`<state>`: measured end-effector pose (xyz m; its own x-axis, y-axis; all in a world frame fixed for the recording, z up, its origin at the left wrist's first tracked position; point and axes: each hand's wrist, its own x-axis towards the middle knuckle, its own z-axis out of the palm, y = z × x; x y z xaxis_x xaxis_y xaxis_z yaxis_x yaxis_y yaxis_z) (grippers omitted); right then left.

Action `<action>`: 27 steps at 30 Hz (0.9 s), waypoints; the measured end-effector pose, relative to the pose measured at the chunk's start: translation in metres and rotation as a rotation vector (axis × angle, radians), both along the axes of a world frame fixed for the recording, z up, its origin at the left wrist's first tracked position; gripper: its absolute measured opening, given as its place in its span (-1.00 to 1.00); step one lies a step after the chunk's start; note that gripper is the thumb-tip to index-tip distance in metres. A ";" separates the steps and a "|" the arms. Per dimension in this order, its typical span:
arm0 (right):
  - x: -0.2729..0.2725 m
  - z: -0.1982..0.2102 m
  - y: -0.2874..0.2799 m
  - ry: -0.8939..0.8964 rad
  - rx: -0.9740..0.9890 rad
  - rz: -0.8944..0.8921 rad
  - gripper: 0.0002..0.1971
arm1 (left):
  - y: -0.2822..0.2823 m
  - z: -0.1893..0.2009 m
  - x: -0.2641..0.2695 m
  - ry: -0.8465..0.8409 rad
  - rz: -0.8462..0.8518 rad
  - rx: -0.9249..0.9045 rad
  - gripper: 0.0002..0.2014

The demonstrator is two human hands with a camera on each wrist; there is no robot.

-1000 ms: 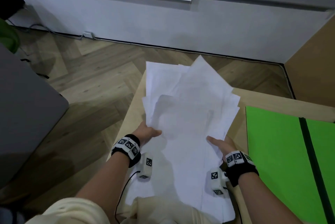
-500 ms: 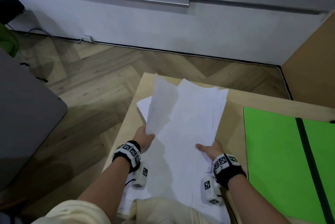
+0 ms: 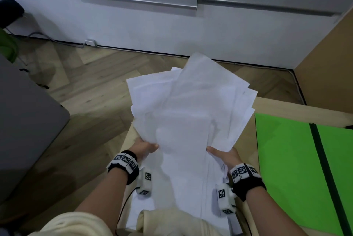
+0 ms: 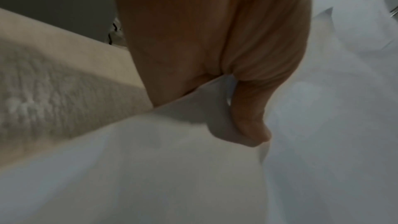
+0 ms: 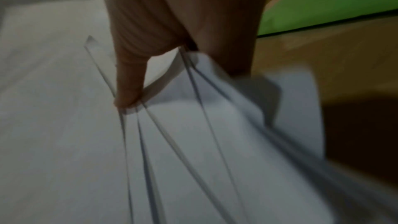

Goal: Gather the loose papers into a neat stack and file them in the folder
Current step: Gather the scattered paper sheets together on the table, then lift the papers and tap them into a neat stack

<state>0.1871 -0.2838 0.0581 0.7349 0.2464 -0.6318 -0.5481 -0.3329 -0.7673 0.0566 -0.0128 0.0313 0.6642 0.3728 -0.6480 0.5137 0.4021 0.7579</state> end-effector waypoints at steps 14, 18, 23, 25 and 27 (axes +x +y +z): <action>-0.007 -0.014 0.006 -0.069 -0.325 0.152 -0.39 | -0.024 0.015 0.017 0.112 -0.144 0.272 -0.60; 0.001 -0.010 0.002 -0.128 -0.295 0.091 -0.46 | -0.020 0.031 0.025 0.040 -0.120 0.241 -0.66; 0.034 0.055 0.005 -0.384 -0.091 -0.062 -0.59 | -0.010 0.084 0.051 -0.210 -0.052 0.258 -0.59; 0.051 0.094 0.010 -0.531 0.005 -0.142 -0.58 | -0.007 0.120 0.069 -0.331 -0.020 0.298 -0.64; 0.063 0.129 0.013 -0.625 0.078 -0.193 -0.51 | -0.007 0.157 0.084 -0.443 0.019 0.313 -0.73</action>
